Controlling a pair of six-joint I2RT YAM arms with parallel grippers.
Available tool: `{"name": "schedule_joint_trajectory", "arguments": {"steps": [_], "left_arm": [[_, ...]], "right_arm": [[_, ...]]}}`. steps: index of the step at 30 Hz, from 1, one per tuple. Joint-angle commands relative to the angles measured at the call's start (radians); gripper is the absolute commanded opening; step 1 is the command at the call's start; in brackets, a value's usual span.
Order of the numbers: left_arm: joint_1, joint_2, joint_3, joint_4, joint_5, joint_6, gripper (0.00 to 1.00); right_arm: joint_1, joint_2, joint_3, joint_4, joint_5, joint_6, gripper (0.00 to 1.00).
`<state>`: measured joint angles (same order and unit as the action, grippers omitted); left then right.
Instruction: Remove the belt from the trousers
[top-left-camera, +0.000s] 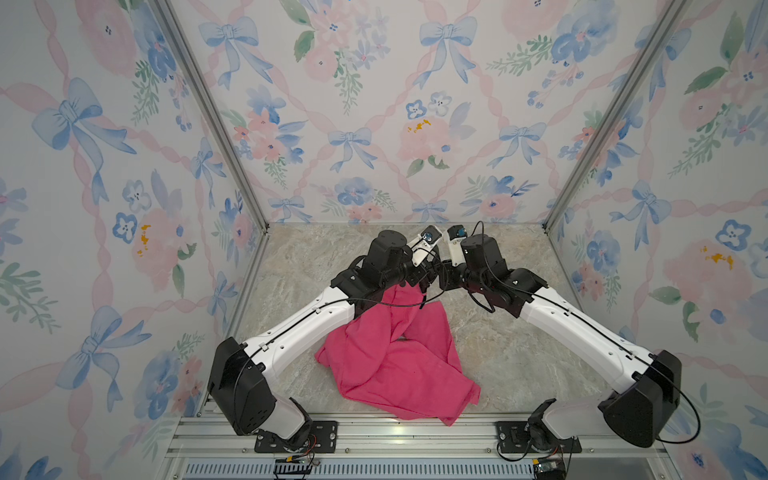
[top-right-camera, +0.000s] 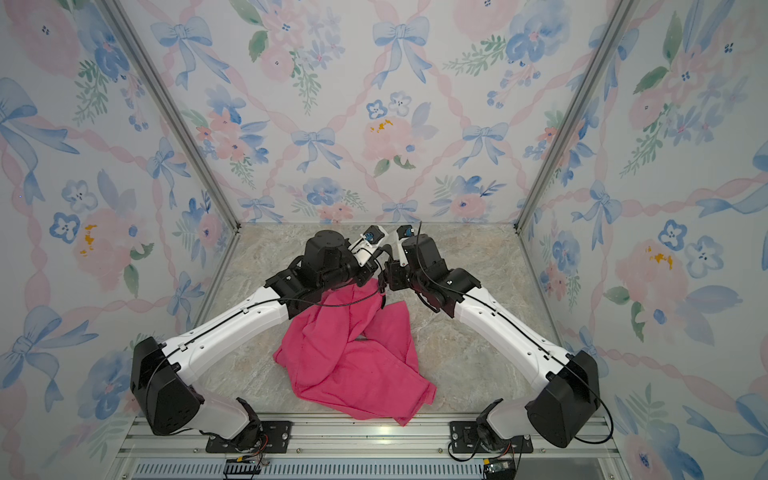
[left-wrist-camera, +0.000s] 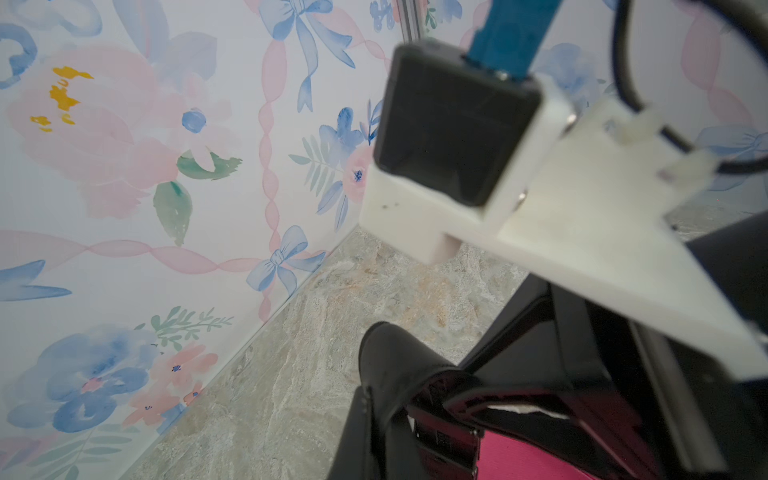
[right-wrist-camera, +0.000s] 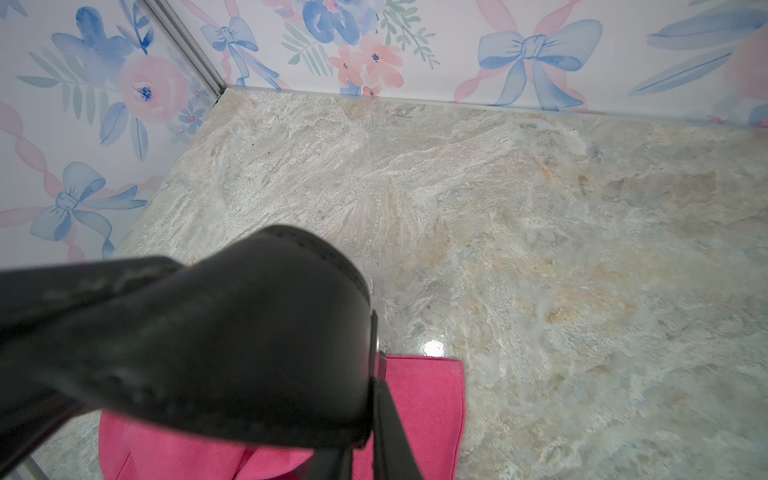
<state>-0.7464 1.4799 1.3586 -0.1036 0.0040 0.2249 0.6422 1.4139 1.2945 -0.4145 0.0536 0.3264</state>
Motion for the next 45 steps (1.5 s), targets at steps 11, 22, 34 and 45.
{"name": "schedule_joint_trajectory", "arguments": {"steps": [11,22,34,45], "left_arm": [[0.000,-0.037,0.228,0.233,0.286,-0.193,0.00],[0.018,-0.090,0.208,0.346,0.381,-0.301,0.00],[0.062,-0.106,0.173,0.398,0.391,-0.380,0.00],[0.158,-0.119,0.103,0.478,0.434,-0.549,0.00]], "right_arm": [[-0.030,0.073,-0.106,-0.017,-0.030,0.023,0.17],[-0.065,0.082,-0.177,0.032,-0.062,0.036,0.00],[-0.075,0.071,-0.208,0.047,-0.058,0.032,0.11],[-0.088,0.059,-0.242,0.073,-0.060,0.024,0.10]]}}
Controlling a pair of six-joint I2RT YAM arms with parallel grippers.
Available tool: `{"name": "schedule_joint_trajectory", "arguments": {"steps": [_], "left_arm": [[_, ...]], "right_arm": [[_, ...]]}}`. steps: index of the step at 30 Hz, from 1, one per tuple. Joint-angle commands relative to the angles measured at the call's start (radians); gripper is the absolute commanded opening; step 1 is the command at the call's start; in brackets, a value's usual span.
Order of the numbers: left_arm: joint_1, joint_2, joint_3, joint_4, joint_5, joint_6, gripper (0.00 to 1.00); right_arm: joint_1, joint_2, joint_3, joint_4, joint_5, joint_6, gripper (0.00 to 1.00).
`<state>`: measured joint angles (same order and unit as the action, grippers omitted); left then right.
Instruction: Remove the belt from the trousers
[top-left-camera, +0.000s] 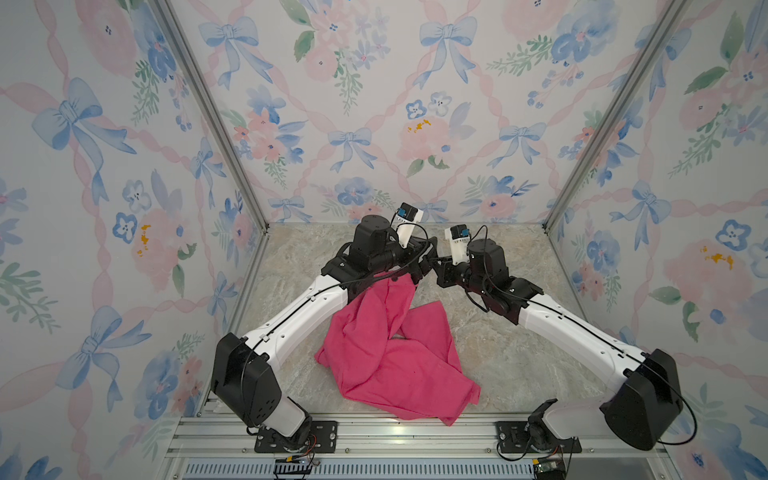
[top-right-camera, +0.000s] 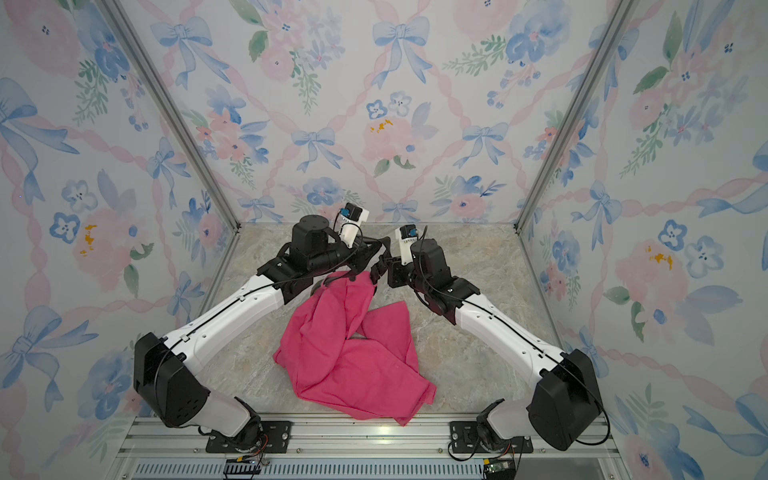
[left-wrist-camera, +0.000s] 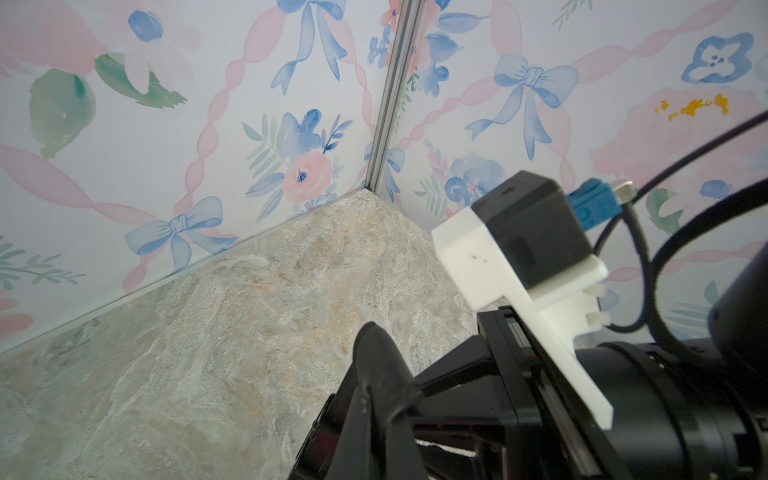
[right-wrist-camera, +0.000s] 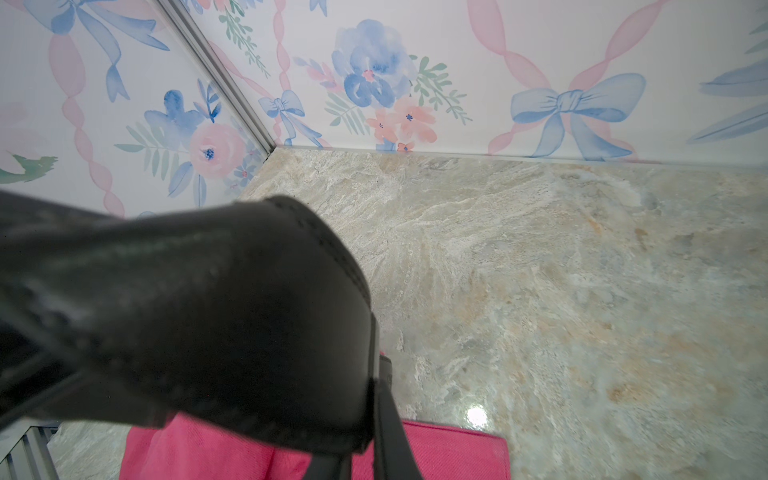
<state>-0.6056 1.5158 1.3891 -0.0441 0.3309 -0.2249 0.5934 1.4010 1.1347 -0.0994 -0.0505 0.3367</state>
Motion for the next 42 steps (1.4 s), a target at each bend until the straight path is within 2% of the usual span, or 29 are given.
{"name": "schedule_joint_trajectory", "arguments": {"steps": [1,10,11,13,19,26,32,36,42], "left_arm": [[0.021,-0.158,0.075,0.427,0.114,-0.108,0.00],[0.048,-0.195,0.027,0.522,0.155,-0.202,0.00],[0.050,-0.197,0.023,0.531,0.160,-0.210,0.00],[0.055,-0.201,0.017,0.545,0.165,-0.223,0.00],[0.063,-0.206,0.025,0.574,0.179,-0.255,0.00],[0.072,-0.207,0.030,0.611,0.197,-0.292,0.00],[0.075,-0.216,0.031,0.644,0.207,-0.325,0.00],[0.075,-0.233,0.036,0.652,0.210,-0.333,0.00],[0.076,-0.250,0.041,0.664,0.210,-0.350,0.00]], "right_arm": [[-0.041,0.072,-0.090,-0.233,0.043,0.014,0.14],[-0.051,0.090,-0.127,-0.196,0.038,0.023,0.16],[-0.052,0.090,-0.129,-0.194,0.036,0.024,0.13],[-0.055,0.092,-0.133,-0.191,0.036,0.023,0.01],[-0.058,0.097,-0.148,-0.182,0.039,0.028,0.00],[-0.058,0.126,-0.159,-0.181,0.027,0.030,0.13],[-0.060,0.156,-0.160,-0.178,0.015,0.033,0.15],[-0.061,0.165,-0.167,-0.171,0.015,0.036,0.00],[-0.063,0.183,-0.171,-0.169,0.019,0.042,0.00]]}}
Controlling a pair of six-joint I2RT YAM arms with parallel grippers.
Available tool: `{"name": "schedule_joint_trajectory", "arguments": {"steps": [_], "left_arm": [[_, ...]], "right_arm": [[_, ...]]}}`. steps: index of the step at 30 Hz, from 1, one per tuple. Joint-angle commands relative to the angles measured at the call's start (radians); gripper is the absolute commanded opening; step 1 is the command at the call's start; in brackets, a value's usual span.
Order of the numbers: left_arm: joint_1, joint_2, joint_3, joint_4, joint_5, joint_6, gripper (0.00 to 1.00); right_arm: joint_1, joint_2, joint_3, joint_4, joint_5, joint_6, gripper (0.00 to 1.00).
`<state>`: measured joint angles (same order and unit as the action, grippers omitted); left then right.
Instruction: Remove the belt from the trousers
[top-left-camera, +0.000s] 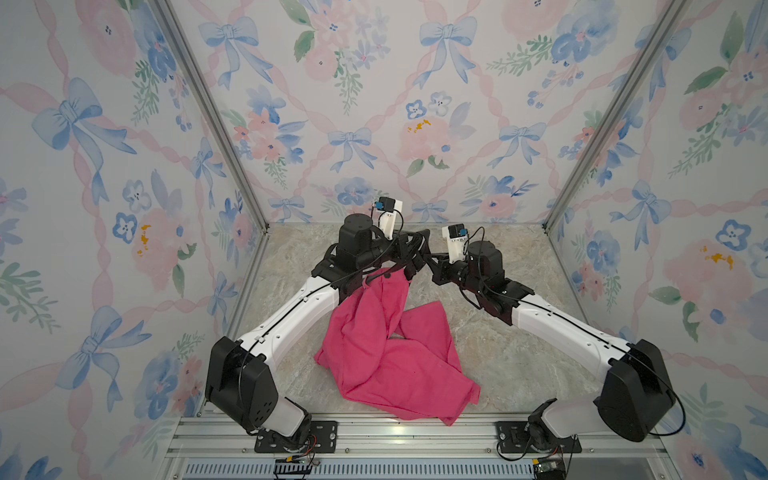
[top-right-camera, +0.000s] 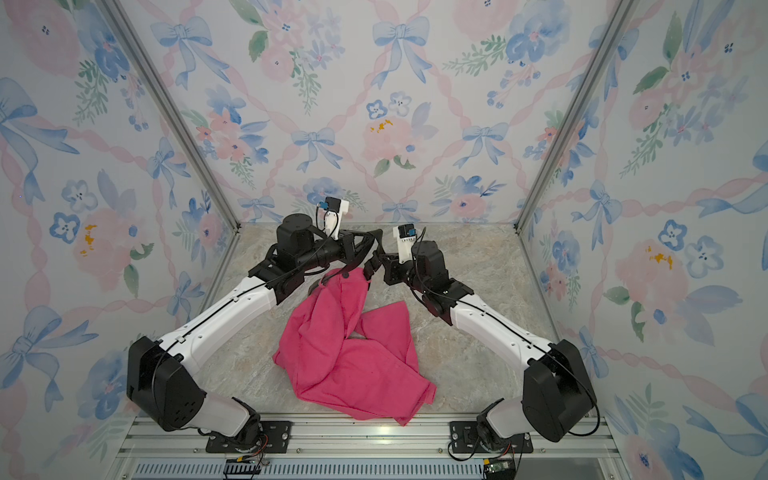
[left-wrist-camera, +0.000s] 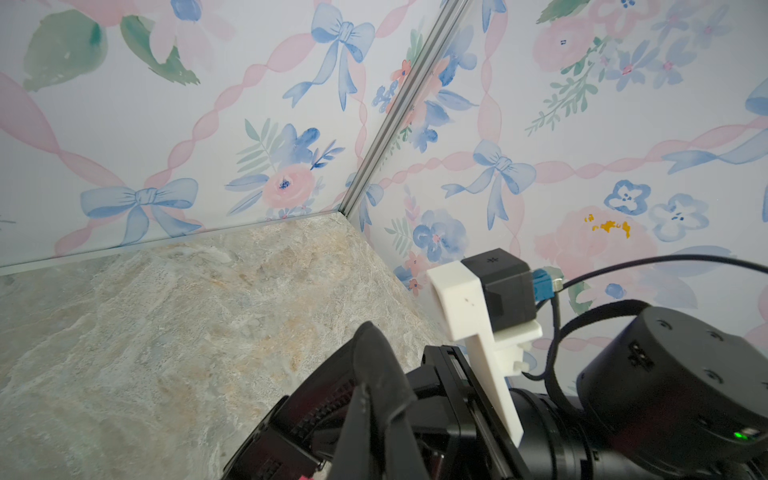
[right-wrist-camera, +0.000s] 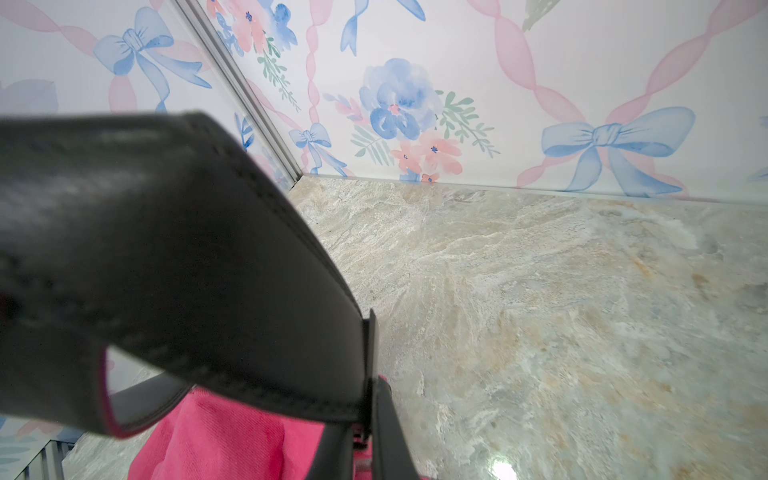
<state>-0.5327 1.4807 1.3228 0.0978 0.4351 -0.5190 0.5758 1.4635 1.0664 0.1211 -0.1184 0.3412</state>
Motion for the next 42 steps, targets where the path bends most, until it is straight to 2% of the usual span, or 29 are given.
{"name": "schedule_joint_trajectory", "arguments": {"steps": [1,8,18,22,25,26,27,30,36,42], "left_arm": [[0.003,-0.217,0.109,0.526,0.105,-0.058,0.00],[0.005,-0.226,0.129,0.538,0.094,-0.069,0.00],[0.006,-0.238,0.156,0.560,0.070,-0.095,0.00],[0.008,-0.241,0.159,0.563,0.060,-0.101,0.00],[0.010,-0.238,0.162,0.566,0.058,-0.105,0.00],[0.009,-0.236,0.164,0.567,0.058,-0.109,0.00],[0.009,-0.235,0.166,0.568,0.059,-0.111,0.00],[0.010,-0.230,0.180,0.570,0.057,-0.116,0.00],[0.011,-0.220,0.186,0.572,0.061,-0.125,0.00],[0.012,-0.221,0.189,0.577,0.058,-0.131,0.00]], "right_arm": [[-0.045,0.125,-0.103,-0.390,0.087,0.038,0.00],[-0.045,0.152,-0.105,-0.388,0.083,0.040,0.09],[-0.047,0.176,-0.105,-0.382,0.075,0.035,0.16],[-0.047,0.185,-0.105,-0.382,0.068,0.030,0.14],[-0.047,0.186,-0.107,-0.377,0.063,0.029,0.01],[-0.047,0.186,-0.108,-0.376,0.065,0.030,0.00],[-0.047,0.186,-0.108,-0.376,0.065,0.028,0.01],[-0.047,0.185,-0.108,-0.379,0.062,0.024,0.11],[-0.047,0.214,-0.117,-0.368,0.058,0.025,0.07],[-0.047,0.233,-0.121,-0.365,0.052,0.027,0.13]]}}
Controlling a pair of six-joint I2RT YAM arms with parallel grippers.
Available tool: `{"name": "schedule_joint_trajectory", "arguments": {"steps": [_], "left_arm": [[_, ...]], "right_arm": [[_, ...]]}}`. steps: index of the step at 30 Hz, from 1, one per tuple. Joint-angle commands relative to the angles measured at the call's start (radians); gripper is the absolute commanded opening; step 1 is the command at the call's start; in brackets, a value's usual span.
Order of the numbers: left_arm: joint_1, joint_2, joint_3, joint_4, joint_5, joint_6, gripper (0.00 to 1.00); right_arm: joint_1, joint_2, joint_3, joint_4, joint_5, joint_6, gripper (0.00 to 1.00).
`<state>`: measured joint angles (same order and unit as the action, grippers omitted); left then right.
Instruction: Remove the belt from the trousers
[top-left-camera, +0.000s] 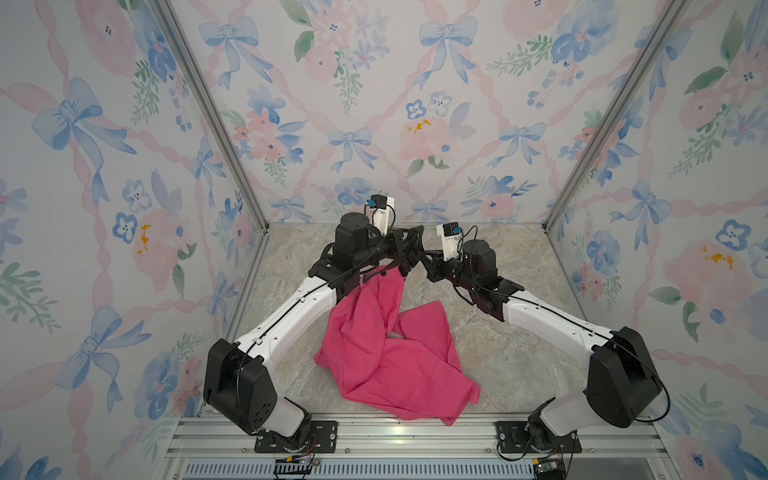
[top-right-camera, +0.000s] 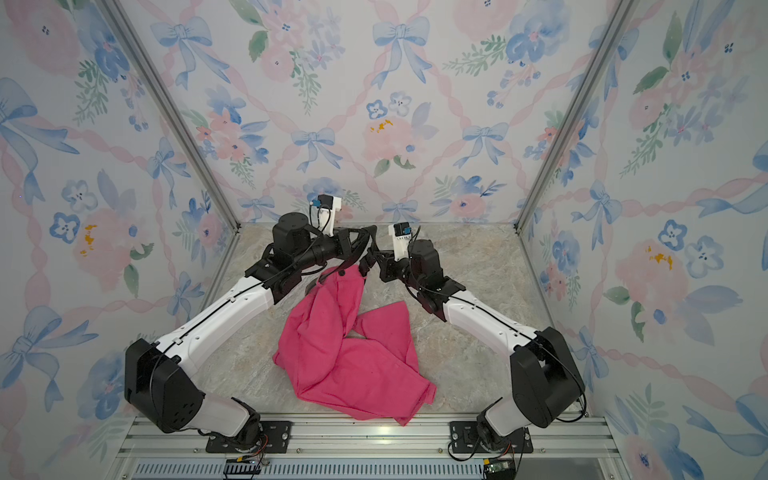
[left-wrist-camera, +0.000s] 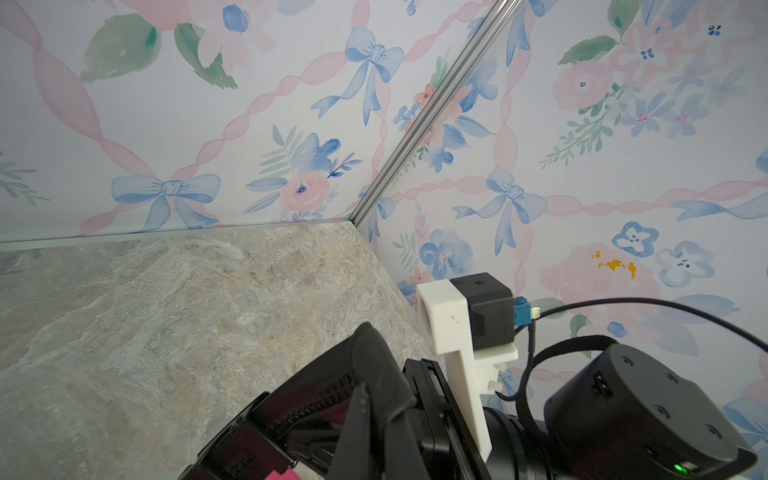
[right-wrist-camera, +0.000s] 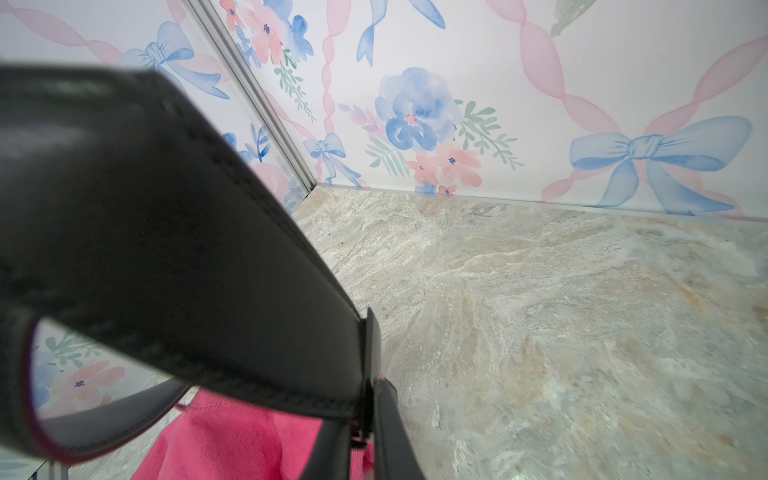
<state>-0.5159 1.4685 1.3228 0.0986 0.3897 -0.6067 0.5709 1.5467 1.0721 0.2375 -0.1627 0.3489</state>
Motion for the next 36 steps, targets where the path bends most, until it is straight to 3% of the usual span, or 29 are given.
{"name": "schedule_joint_trajectory", "arguments": {"steps": [1,9,12,18,25,34,36], "left_arm": [[-0.005,-0.209,0.192,0.578,0.103,-0.045,0.00],[0.001,-0.206,0.218,0.586,0.105,-0.062,0.00],[0.007,-0.208,0.222,0.589,0.106,-0.067,0.00],[0.012,-0.209,0.225,0.598,0.102,-0.080,0.00],[0.013,-0.201,0.246,0.609,0.106,-0.099,0.00],[0.014,-0.192,0.256,0.625,0.105,-0.119,0.00],[0.013,-0.189,0.259,0.628,0.108,-0.123,0.00]], "right_arm": [[-0.042,0.150,-0.131,-0.479,0.098,0.021,0.13],[-0.042,0.162,-0.140,-0.465,0.096,0.027,0.13],[-0.042,0.162,-0.147,-0.462,0.095,0.024,0.00],[-0.045,0.167,-0.153,-0.457,0.098,0.027,0.00],[-0.045,0.181,-0.159,-0.449,0.090,0.027,0.13],[-0.045,0.194,-0.162,-0.445,0.081,0.024,0.16],[-0.045,0.198,-0.160,-0.445,0.078,0.021,0.11]]}}
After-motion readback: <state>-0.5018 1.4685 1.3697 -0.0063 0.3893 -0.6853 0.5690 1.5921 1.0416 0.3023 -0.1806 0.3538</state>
